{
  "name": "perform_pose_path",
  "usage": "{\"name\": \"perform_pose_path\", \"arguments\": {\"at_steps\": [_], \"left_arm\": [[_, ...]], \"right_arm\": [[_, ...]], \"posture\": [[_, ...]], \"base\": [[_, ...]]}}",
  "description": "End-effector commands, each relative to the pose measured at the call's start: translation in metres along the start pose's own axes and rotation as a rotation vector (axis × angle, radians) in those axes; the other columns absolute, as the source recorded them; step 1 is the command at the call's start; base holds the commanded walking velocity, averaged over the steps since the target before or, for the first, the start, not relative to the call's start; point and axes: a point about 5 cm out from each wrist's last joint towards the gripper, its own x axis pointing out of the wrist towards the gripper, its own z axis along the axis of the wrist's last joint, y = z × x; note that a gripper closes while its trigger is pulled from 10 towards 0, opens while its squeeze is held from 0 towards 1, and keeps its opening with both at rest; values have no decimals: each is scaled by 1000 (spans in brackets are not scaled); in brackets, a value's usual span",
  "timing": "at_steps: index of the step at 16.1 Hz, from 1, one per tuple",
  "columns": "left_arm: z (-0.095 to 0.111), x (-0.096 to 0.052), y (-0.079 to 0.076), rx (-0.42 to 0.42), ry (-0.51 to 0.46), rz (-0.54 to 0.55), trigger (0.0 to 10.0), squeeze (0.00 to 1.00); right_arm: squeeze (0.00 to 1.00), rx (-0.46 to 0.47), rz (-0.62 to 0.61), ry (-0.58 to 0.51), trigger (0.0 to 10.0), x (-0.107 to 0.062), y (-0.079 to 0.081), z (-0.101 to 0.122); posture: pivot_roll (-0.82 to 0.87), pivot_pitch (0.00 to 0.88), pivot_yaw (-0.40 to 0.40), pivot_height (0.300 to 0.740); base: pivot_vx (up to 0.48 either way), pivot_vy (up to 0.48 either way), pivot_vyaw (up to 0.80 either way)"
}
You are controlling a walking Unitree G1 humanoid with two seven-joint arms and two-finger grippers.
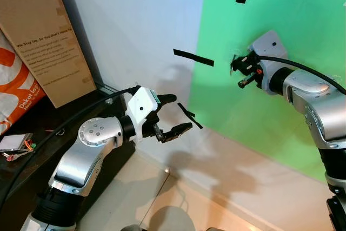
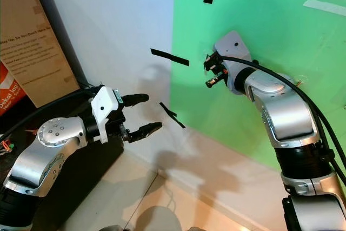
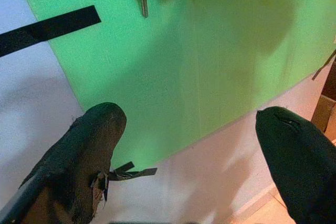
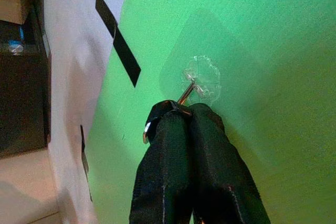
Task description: Hang keys on a hook
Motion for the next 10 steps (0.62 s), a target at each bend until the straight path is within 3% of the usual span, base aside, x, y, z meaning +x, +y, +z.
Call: {"name": "perform_pose_path", "arguments": {"at_steps": [1,6,10], "left_arm": [[1,-1,2,6,-8,9,10000,0],[1,0,2,8,-8,8,10000,0],[1,0,2,9,-8,8,10000,0]], "right_arm": [[0,-5,-55,5,10000,-2,-10,0],[0,85,-130,-64,10000,-5,-24,10],[0,137,-116,-99,10000,-8,-27,14]], "posture": [[-57,0,-20,740],[-62,0,-13,740],[-61,0,-15,740]], "base": [[0,0,0],[0,0,0],[0,0,0]]}}
